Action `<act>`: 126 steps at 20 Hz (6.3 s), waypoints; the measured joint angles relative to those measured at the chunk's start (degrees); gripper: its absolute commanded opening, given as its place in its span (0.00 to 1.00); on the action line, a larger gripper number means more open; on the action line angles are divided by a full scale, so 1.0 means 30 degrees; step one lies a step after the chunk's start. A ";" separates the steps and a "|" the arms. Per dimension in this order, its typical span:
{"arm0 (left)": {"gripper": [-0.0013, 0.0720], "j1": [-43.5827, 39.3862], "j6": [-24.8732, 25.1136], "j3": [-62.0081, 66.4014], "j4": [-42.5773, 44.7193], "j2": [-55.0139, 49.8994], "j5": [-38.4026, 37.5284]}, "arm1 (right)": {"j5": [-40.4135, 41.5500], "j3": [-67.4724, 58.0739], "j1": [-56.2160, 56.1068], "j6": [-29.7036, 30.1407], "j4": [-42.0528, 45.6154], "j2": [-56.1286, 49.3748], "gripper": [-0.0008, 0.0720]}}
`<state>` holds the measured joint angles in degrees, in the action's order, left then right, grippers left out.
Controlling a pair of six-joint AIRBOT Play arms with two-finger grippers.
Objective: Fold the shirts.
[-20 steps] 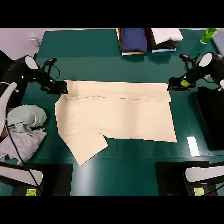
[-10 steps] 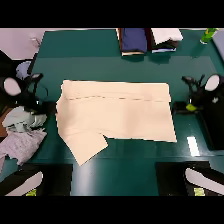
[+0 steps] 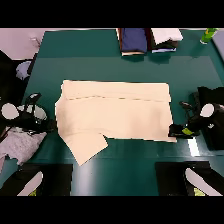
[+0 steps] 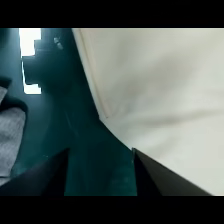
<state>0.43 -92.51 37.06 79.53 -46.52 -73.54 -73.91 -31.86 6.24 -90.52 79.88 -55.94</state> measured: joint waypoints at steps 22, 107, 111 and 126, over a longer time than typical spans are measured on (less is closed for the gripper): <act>0.06 -0.2681 0.0838 -0.4998 -0.4918 0.0109 0.3934 | 0.1566 0.0729 -0.2106 -0.0182 -0.0605 0.0095 0.04; 0.06 -1.1817 0.3432 1.4229 -0.6229 -1.7384 0.9799 | -0.1566 -2.0254 -0.4503 0.0481 -0.3796 -0.6280 0.04; 0.06 -1.1795 0.3432 1.4273 -0.6135 -1.7493 0.9879 | -0.1960 -2.1923 -0.5807 -0.0036 -0.4116 -0.6652 0.04; 0.06 -0.3745 0.2448 1.5599 0.0124 -0.8459 0.6564 | 0.0576 -2.7868 -1.3085 -0.1858 -0.5421 -1.2094 0.04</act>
<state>-10.81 -85.17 83.85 79.90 -71.90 -53.84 -72.18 -115.46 -33.01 -96.09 63.61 -92.23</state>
